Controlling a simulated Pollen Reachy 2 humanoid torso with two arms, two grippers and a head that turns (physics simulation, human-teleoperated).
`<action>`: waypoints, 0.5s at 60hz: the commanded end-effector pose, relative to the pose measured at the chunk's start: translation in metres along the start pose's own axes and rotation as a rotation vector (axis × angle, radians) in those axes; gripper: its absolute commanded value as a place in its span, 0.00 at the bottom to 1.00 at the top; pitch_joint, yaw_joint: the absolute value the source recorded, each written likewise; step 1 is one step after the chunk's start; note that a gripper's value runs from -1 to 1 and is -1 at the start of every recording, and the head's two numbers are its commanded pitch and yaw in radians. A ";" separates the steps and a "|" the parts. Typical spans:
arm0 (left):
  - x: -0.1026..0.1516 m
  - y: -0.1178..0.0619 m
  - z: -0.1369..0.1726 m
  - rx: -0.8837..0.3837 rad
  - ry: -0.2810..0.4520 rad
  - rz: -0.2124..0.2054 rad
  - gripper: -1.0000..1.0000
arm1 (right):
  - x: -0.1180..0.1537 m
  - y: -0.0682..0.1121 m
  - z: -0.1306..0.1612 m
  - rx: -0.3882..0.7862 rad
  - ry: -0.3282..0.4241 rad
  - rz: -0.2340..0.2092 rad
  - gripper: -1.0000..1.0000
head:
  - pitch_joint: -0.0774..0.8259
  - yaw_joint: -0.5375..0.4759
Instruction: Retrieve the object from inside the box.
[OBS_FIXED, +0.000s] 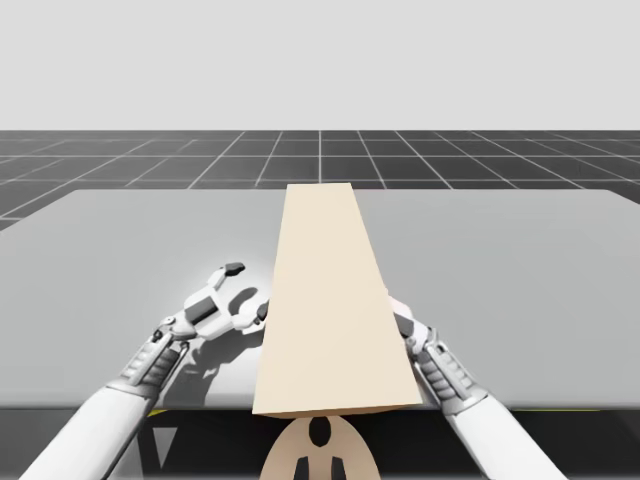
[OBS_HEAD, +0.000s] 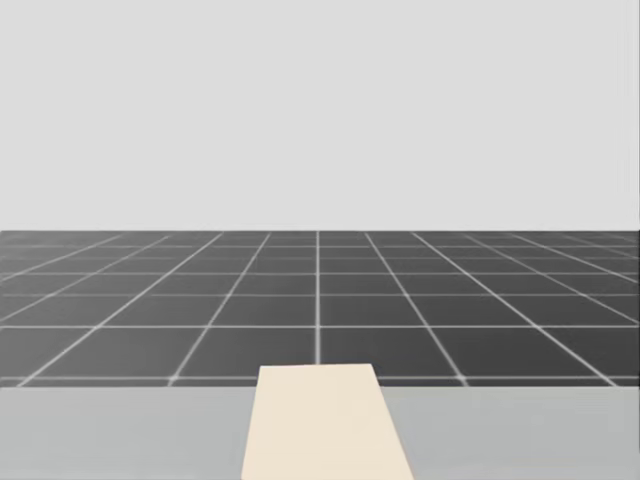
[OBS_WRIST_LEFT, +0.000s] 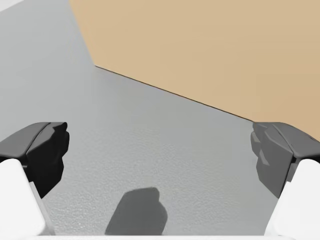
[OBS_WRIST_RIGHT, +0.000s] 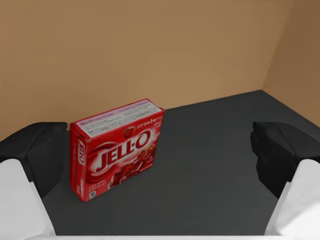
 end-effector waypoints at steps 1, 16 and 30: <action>-0.001 -0.002 -0.002 -0.010 0.010 -0.011 0.00 | -0.014 0.007 -0.027 0.085 0.009 -0.014 0.00 | 0.08 0.52; -0.001 -0.002 -0.002 -0.009 0.012 -0.018 0.00 | -0.027 0.002 -0.061 0.134 0.045 -0.015 0.00 | 0.10 0.52; -0.001 -0.002 -0.001 -0.008 0.012 -0.024 0.00 | -0.041 -0.006 -0.092 0.181 0.066 -0.029 0.00 | 0.10 0.51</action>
